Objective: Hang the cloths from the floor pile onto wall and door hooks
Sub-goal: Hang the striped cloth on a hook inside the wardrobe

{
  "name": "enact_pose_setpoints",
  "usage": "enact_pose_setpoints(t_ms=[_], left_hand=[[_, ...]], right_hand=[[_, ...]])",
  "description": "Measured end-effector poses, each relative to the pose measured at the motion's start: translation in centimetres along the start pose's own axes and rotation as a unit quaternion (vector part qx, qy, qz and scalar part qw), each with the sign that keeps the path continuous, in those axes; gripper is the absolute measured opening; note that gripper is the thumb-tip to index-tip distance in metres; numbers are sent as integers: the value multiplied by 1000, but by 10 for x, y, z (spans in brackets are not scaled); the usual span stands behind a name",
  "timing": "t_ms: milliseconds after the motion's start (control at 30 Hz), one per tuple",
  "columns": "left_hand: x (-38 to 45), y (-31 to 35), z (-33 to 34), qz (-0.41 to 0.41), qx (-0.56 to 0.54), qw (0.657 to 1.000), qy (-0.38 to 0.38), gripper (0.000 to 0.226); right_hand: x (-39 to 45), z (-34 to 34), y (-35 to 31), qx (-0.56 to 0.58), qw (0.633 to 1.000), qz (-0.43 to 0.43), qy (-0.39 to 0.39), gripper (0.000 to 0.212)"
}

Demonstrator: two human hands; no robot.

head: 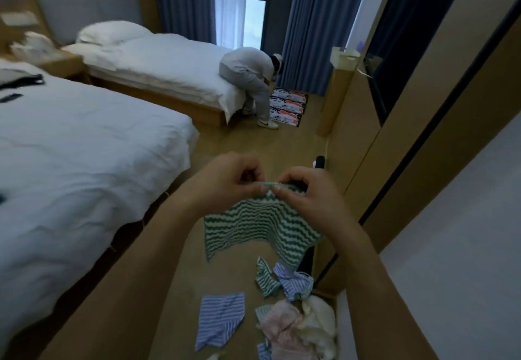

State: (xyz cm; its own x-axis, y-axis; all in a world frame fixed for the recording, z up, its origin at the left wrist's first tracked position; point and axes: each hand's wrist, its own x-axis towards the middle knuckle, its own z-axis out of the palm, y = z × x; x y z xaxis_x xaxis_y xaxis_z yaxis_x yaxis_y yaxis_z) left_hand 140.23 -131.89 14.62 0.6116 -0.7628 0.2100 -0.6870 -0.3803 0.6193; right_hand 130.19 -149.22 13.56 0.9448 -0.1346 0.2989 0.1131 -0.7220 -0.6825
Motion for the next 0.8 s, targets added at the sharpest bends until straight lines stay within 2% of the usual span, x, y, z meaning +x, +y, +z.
enact_pose_setpoints(t_ms=[100, 200, 300, 633, 800], left_hand=[[-23, 7, -4, -6, 80, 995, 53, 9], [-52, 14, 0, -12, 105, 985, 139, 8], [-84, 18, 10, -51, 132, 969, 203, 9], [-200, 24, 23, -197, 185, 915, 301, 9], [-259, 30, 18, -243, 181, 889, 342, 17]], right_hand=[[-1, 8, -6, -21, 999, -39, 5, 11], [-4, 19, -13, -34, 996, -84, 6, 11], [-11, 37, -21, -43, 992, -115, -2, 11], [-49, 96, -67, 8, 982, -166, -91, 6], [-74, 124, -101, 45, 973, -183, -130, 6]])
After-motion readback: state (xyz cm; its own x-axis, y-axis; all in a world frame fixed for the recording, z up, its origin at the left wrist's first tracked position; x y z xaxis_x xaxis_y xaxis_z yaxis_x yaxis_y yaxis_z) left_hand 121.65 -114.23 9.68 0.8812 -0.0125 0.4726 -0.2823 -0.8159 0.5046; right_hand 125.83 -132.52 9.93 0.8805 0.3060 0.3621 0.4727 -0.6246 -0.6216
